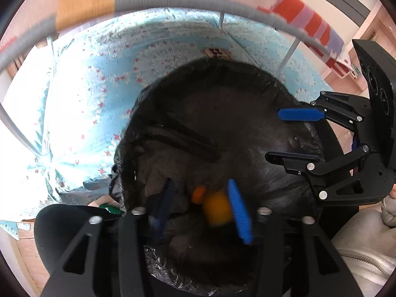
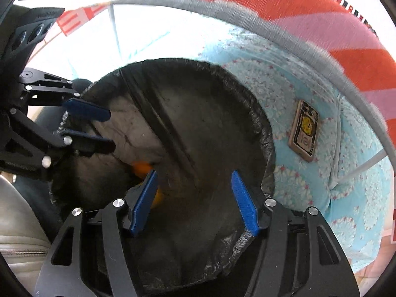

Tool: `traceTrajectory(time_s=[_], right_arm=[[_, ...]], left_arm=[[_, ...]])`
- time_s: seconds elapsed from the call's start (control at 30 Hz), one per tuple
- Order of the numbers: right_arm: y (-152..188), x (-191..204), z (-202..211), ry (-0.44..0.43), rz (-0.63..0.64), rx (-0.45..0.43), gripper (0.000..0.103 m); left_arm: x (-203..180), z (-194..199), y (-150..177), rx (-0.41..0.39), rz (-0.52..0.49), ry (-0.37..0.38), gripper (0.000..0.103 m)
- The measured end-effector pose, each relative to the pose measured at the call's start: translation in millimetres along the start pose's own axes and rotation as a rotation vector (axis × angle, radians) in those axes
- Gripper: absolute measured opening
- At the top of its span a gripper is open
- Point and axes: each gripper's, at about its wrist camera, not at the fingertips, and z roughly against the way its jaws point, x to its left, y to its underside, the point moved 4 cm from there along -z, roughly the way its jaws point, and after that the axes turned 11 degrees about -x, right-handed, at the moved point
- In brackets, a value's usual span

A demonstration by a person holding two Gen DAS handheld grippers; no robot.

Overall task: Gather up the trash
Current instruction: 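Open both tools over the black-bagged bin, dropping cap and tape roll, then move both tools back over the bedspread toward the remaining items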

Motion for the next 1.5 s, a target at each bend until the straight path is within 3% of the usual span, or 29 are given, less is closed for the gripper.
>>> traceTrajectory(time_s=[0.43, 0.7, 1.1, 1.5], right_arm=[[-39.5, -1.1, 52.3, -0.01, -0.011, -0.161, 0.061], [-68.6, -5.5, 90.8, -0.038, -0.042, -0.284, 0.061], [-108.7, -9.3, 112.0, -0.052, -0.032, -0.379, 0.061], [-149.2, -24.6, 112.4, -0.06, -0.031, -0.428, 0.061]], left_arm=[[-7.3, 54.4, -34.1, -0.141, -0.015, 0.022, 0.048], [1.1, 91.4, -61.3, -0.245, -0.032, -0.015, 0.048], [29.9, 129.9, -105.1, -0.369, -0.006, -0.083, 0.048], [62.1, 140.5, -140.4, -0.419, 0.035, -0.113, 0.048]])
